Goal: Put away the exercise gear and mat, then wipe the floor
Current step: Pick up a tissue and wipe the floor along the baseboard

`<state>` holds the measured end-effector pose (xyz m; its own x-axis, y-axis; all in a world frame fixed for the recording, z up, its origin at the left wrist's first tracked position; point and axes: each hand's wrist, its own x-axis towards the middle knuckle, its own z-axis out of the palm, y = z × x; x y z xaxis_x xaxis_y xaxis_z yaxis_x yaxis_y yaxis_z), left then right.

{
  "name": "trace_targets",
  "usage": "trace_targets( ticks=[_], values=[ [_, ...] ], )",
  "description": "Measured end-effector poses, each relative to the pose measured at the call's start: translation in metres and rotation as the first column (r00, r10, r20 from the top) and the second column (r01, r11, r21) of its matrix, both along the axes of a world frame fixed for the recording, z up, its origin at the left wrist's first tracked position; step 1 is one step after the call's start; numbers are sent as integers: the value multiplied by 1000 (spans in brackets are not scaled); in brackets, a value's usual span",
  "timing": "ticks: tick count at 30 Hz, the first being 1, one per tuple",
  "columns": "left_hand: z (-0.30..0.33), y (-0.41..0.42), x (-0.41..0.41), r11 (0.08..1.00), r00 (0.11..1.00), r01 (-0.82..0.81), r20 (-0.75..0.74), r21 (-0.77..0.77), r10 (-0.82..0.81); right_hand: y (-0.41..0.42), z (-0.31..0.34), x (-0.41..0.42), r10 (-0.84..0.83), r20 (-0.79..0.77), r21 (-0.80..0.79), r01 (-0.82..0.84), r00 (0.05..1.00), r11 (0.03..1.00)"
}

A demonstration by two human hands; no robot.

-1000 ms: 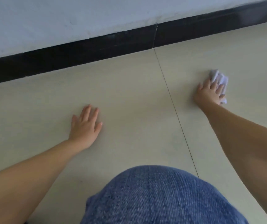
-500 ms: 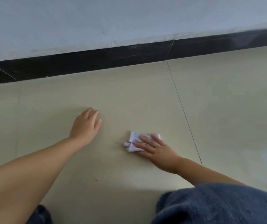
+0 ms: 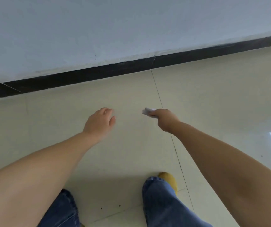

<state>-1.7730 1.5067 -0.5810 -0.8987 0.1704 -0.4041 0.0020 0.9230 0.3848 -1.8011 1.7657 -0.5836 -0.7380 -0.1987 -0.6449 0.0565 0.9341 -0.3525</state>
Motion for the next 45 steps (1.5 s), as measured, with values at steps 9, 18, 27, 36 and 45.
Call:
trace_targets(
  ticks=[9,18,27,36,45],
  values=[
    [215,-23,26,999,997,-34,66,-10,35,-54,215,22,6,-28,-70,-8,1000,997],
    [456,-58,36,990,987,-138,-79,18,139,-114,452,40,94,-177,-79,-109,980,991],
    [553,-120,98,901,892,-432,-165,-43,420,-189,535,38,331,-354,-230,-424,875,876],
    [612,-163,229,506,505,-858,-320,-88,802,-307,608,61,718,-534,-166,-888,447,429],
    [659,-201,429,57,62,-998,-424,-25,904,-437,644,213,815,-540,-252,-964,213,85]
  ],
)
